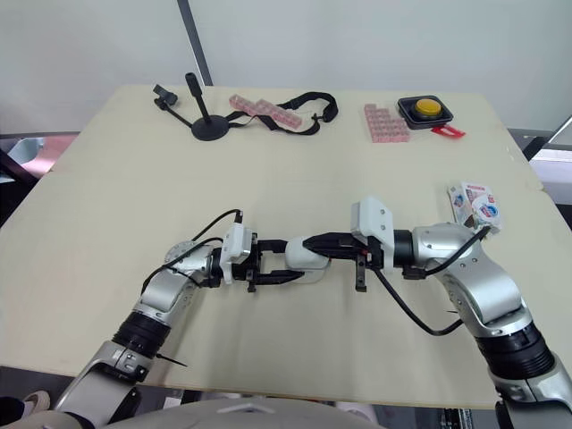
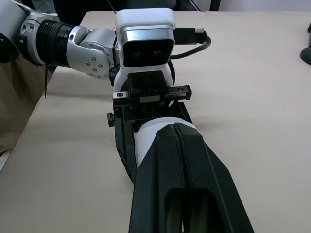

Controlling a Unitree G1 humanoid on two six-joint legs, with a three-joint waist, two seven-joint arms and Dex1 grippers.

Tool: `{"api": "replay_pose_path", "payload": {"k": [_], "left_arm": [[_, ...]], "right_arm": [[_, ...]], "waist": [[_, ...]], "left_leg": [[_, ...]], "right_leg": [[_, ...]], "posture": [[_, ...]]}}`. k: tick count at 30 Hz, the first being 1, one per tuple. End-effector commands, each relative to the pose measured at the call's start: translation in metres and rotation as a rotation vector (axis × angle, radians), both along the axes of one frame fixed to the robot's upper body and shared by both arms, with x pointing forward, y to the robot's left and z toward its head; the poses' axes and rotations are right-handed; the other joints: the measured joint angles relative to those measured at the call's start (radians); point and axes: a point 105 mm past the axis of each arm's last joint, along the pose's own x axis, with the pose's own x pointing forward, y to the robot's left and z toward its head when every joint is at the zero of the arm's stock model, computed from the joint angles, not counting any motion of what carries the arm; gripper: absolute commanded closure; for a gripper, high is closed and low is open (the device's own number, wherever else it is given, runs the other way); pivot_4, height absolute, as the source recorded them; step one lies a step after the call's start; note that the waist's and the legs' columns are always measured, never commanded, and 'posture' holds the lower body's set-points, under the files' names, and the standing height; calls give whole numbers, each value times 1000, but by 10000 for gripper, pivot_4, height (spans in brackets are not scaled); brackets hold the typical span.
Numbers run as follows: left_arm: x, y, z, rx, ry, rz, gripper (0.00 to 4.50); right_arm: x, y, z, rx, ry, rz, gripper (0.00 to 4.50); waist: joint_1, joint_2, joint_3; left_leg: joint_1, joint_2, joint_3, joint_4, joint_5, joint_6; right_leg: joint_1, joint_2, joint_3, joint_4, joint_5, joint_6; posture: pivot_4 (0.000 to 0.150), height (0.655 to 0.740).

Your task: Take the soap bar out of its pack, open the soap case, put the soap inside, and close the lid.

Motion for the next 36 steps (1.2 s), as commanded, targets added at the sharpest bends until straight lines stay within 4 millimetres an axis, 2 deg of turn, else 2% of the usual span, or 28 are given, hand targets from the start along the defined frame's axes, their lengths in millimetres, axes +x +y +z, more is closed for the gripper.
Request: {"api": "replay_pose_path", "payload": {"k": [1,6,12,15,19,21,26,31,36], "left_arm": [[-1,-1,-1,8,-4,2,25857],[-1,-1,0,7,-3,4,25857],[-1,0,-1,7,-1,9,25857],[0,0,-1,5,1,13,25857],[1,4,0,-1,12,27,25857],[2,6,1,-2,17,32,25857],[5,10,4,-13,35,47,25857],[6,11,6,-11,41,47,25857],[4,11,7,-11,46,43,25857]], "right_arm": [[-2,-1,-15,-71,41,-8,44905],[0,-1,-22,-96,57,-19,44905],[8,-3,-14,-45,33,-63,44905],[15,-15,-2,16,14,-110,44905],[24,-48,10,71,-34,-190,44905],[22,-62,10,84,-65,-206,44905],[13,-81,-1,110,-115,-217,44905],[-7,-83,-27,102,-70,-156,30102],[-20,-75,-35,117,-50,-85,13274]], "waist": [[-2,0,0],[-5,-1,-1],[-11,-2,-1],[-12,-2,-1],[-11,-2,-1],[-9,-2,-1],[-14,-3,-1],[-18,-3,-1],[-21,-3,-1]], "left_leg": [[0,0,0,0,0,0],[0,0,0,-1,0,0],[1,0,0,-1,0,0],[1,-1,0,-1,0,0],[0,-1,0,-1,0,0],[-2,-1,0,-1,0,0],[-3,-1,0,-3,0,0],[-3,-1,0,-3,0,0],[-3,-1,0,-3,0,1]], "right_leg": [[0,0,0,0,0,0],[2,0,0,0,0,0],[3,-1,0,-1,0,0],[3,-1,0,-1,0,0],[1,-2,-1,-2,0,0],[0,-1,-1,-2,0,0],[0,-1,-2,-4,0,0],[0,-1,-2,-4,0,0],[0,-1,-2,-4,0,0]], "posture": [[1500,7395],[1500,7395],[1500,7395],[1500,7395],[1500,7395],[1500,7395],[1500,7395],[1500,7395],[1500,7395]]}}
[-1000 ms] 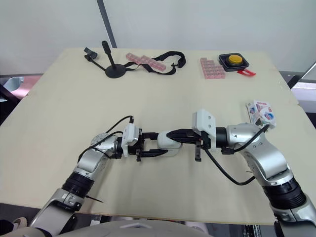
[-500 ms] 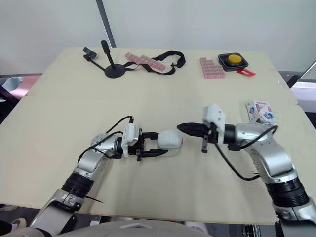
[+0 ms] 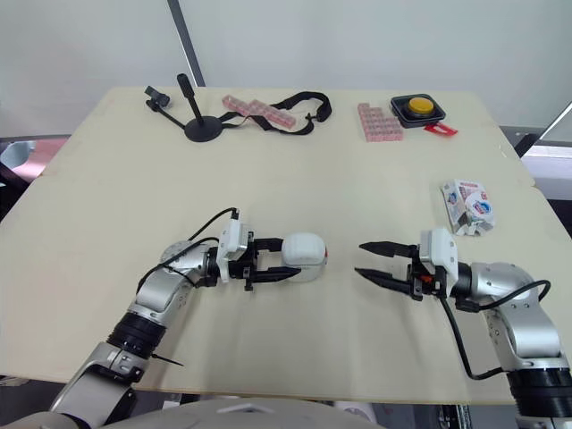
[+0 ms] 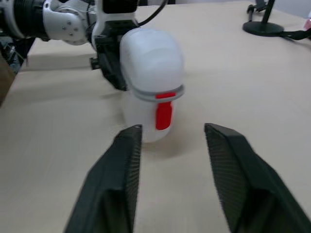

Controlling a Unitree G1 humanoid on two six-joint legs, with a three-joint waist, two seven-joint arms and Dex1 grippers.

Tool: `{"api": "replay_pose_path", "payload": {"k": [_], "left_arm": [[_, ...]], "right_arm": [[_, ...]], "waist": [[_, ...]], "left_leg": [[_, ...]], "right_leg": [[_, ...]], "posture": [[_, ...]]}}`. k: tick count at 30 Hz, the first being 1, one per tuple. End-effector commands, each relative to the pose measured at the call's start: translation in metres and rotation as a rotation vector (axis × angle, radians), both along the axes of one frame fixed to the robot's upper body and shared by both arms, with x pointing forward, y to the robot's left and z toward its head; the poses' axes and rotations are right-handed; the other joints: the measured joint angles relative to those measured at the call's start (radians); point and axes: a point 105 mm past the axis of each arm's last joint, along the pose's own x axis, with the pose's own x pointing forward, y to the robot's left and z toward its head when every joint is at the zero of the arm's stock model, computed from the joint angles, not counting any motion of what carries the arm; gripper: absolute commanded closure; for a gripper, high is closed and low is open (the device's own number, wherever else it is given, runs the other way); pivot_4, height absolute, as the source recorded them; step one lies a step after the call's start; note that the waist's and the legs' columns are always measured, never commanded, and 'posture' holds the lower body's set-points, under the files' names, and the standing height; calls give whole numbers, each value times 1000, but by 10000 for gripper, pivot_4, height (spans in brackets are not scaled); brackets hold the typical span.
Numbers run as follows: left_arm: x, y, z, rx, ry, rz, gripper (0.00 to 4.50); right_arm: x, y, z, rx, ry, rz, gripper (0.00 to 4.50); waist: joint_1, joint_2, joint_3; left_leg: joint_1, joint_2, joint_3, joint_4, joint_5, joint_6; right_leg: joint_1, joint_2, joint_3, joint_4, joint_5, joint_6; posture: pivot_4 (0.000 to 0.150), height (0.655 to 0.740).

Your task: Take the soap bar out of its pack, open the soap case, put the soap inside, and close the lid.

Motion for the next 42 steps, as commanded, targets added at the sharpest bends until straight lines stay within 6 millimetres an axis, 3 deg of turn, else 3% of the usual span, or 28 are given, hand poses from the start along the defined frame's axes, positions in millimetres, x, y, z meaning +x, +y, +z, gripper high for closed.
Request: {"api": "replay_pose_path", "payload": {"k": [1,4,11,18,22,28,33,42], "left_arm": [[1,6,5,-6,-7,16,25857],[0,6,6,-7,3,14,25857],[1,13,14,-28,119,31,25857],[16,24,33,-113,589,101,25857],[14,24,21,-47,913,117,25857],[1,22,11,16,1176,79,25857],[-2,20,2,72,1247,93,25857],[-7,20,-17,176,1227,135,25857]], "right_arm": [[-8,5,7,6,-55,65,9932],[-8,6,6,-3,-79,87,284],[-6,9,6,-18,-124,112,284],[-2,12,7,-29,-129,104,284],[-1,14,6,-34,-120,104,284],[-1,18,7,-33,-125,112,284],[-1,21,10,-14,-108,116,284],[-4,22,5,-24,-82,120,284]], "waist": [[1,0,0],[1,0,0],[1,0,0],[4,0,0],[4,0,0],[6,-1,1],[7,-1,2],[8,-1,2]], "left_leg": [[0,0,0,0,0,0],[0,0,0,0,0,1],[1,0,0,0,0,1],[1,0,-1,0,0,0],[1,-1,-1,0,0,0],[-1,-1,-1,0,0,-1],[-2,-1,-2,0,0,-1],[0,-1,-2,-7,0,-1]], "right_leg": [[0,0,0,0,0,0],[0,0,0,0,0,0],[0,0,-1,0,0,0],[-2,0,-1,0,0,0],[-2,0,-1,-1,0,0],[-2,3,-1,-4,0,0],[0,3,-2,-6,0,0],[6,2,-4,-13,0,0]], "posture": [[1500,7395],[1500,7395],[1500,7395],[1500,7395],[1500,7395],[1500,7395],[1500,7395],[1500,7395]]}}
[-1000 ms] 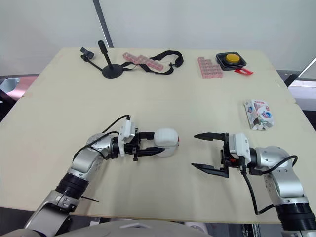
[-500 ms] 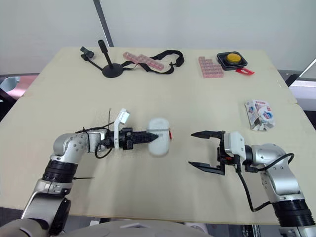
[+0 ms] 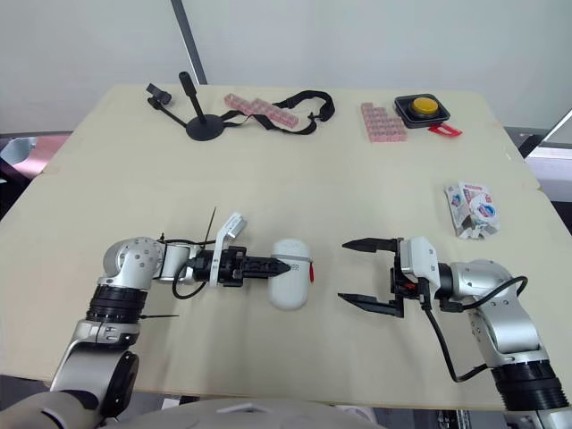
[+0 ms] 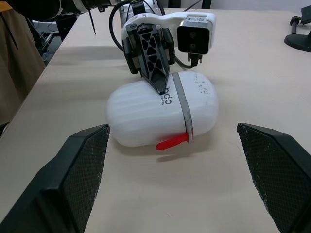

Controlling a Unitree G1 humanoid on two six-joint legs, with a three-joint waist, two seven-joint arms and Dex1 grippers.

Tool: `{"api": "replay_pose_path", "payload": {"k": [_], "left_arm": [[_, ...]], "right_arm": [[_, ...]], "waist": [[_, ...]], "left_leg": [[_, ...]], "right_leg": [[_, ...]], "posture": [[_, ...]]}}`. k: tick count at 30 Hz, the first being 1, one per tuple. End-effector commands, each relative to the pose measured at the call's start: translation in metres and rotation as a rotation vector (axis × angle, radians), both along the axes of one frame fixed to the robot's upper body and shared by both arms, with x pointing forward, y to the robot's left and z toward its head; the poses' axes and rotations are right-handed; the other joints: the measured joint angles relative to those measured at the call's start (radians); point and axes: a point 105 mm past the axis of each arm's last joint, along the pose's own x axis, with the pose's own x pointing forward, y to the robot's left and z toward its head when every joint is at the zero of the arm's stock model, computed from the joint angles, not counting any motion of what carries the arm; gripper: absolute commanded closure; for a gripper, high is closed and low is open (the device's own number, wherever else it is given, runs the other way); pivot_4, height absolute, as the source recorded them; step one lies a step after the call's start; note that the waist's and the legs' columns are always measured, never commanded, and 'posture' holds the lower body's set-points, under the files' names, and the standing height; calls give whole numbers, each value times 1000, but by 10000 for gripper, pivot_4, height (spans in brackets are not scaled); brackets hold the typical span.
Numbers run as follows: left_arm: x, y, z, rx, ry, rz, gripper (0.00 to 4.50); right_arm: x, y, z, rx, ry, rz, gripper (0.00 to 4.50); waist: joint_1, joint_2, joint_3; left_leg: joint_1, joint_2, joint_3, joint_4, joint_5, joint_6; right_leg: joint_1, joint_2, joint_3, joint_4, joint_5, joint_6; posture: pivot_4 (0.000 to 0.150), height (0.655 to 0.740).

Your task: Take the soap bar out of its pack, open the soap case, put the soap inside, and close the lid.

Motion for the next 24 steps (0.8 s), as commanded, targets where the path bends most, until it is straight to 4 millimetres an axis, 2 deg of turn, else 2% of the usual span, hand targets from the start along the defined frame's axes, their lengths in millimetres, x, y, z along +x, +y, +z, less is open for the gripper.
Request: {"api": "replay_pose_path", "payload": {"k": [1,3,4,9,17,24], "left_arm": [[0,2,-7,56,-22,2,25857],[1,4,-11,80,-37,7,25857],[1,5,-12,88,-43,9,15722],[3,9,-12,94,-64,6,209],[5,18,-9,120,-154,-13,209],[10,51,4,171,-313,-34,209]], "right_arm": [[-1,1,6,6,-21,8,284],[-1,1,5,2,-16,4,284],[-1,1,5,2,-14,2,0],[-1,1,5,7,-2,-2,0],[1,2,6,22,4,-5,0],[6,-9,7,37,20,-63,0]], "waist": [[1,0,0],[2,0,0],[2,0,0],[0,1,0],[-5,1,0],[-6,2,1]], "left_leg": [[0,0,0,0,0,0],[0,0,0,-1,0,0],[0,-1,0,-1,0,0],[3,-1,-1,-1,0,0],[5,-1,-1,-5,3,-2],[5,0,-1,-10,3,-3]], "right_leg": [[0,0,0,-1,0,0],[1,0,-1,-1,0,0],[1,0,-1,-1,0,0],[2,-2,-1,-1,0,0],[4,-2,-1,-1,0,0],[2,0,-2,-4,0,0]], "posture": [[1500,7395],[1500,7395],[1500,7395],[1500,7395],[1500,7395],[1500,7395]]}}
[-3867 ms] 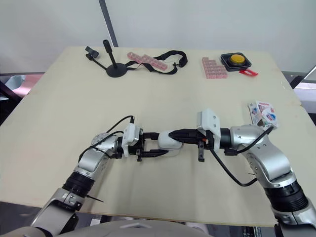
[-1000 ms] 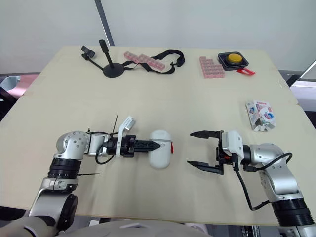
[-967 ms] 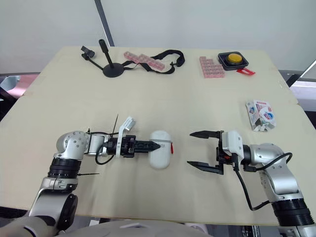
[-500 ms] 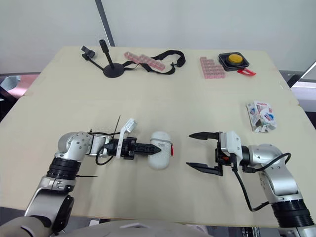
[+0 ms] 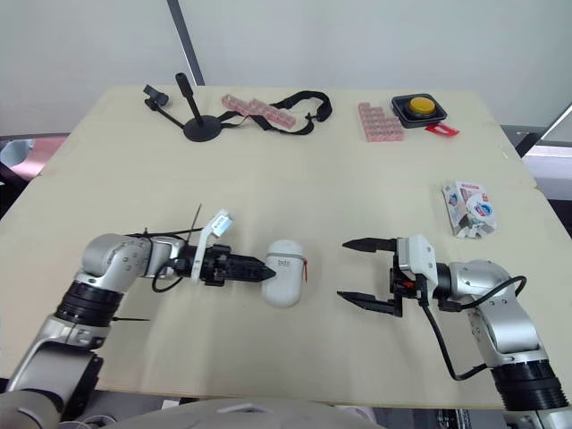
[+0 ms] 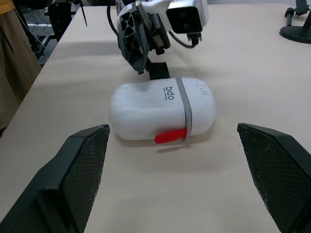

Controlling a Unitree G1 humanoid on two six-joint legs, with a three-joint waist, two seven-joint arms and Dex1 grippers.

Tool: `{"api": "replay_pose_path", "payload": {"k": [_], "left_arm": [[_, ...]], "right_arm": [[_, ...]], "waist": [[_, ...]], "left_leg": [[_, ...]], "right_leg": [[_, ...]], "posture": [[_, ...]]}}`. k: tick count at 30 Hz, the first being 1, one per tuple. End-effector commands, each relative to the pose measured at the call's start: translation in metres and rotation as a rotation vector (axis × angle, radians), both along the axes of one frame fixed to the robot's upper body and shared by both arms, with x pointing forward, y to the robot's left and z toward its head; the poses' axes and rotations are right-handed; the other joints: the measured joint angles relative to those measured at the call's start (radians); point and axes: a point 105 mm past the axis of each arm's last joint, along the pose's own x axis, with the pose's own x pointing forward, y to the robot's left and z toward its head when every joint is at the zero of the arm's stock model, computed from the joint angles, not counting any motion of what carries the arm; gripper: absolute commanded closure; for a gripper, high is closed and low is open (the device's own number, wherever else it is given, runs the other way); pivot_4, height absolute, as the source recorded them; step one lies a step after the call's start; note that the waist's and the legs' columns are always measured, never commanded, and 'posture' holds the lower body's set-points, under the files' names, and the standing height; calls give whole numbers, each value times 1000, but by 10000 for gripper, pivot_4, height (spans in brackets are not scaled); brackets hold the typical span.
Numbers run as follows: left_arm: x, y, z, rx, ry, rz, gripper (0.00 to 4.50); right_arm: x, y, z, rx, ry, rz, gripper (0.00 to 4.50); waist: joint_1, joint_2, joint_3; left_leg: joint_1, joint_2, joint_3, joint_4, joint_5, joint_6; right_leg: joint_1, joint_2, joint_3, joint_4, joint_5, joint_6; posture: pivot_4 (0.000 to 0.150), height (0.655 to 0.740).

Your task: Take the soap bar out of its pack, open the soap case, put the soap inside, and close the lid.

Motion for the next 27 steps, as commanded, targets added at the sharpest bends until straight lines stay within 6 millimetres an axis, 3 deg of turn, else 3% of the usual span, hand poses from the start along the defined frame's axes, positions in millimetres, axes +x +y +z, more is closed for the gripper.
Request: {"api": "replay_pose_path", "payload": {"k": [1,8,16,22,27], "left_arm": [[7,24,1,69,-128,23,209],[23,51,20,44,-419,101,209],[45,72,36,178,-1058,254,209],[22,79,11,204,-1023,218,209],[-1,82,6,198,-986,236,209]], "right_arm": [[3,-13,8,34,-9,-56,0],[-5,-37,-5,24,18,-146,0],[-8,-50,-12,30,-6,-214,0],[-12,-66,-24,-1,4,-261,0],[-15,-73,-28,-17,-2,-269,0]], "waist": [[2,0,0],[9,0,1],[5,-1,1],[1,-1,1],[0,-1,1]], "left_leg": [[-1,0,0,0,0,0],[-3,0,-2,0,0,0],[-4,0,-3,0,-1,0],[-4,0,-3,0,-1,0],[-4,0,-3,1,-1,0]], "right_leg": [[-1,0,0,0,0,0],[-2,0,-5,-4,0,0],[0,-1,-8,-5,0,0],[-1,-1,-8,-2,0,0],[-3,-1,-8,-2,0,0]], "posture": [[1500,7395],[1500,7395],[1500,7395],[1500,7395],[1500,7395]]}}
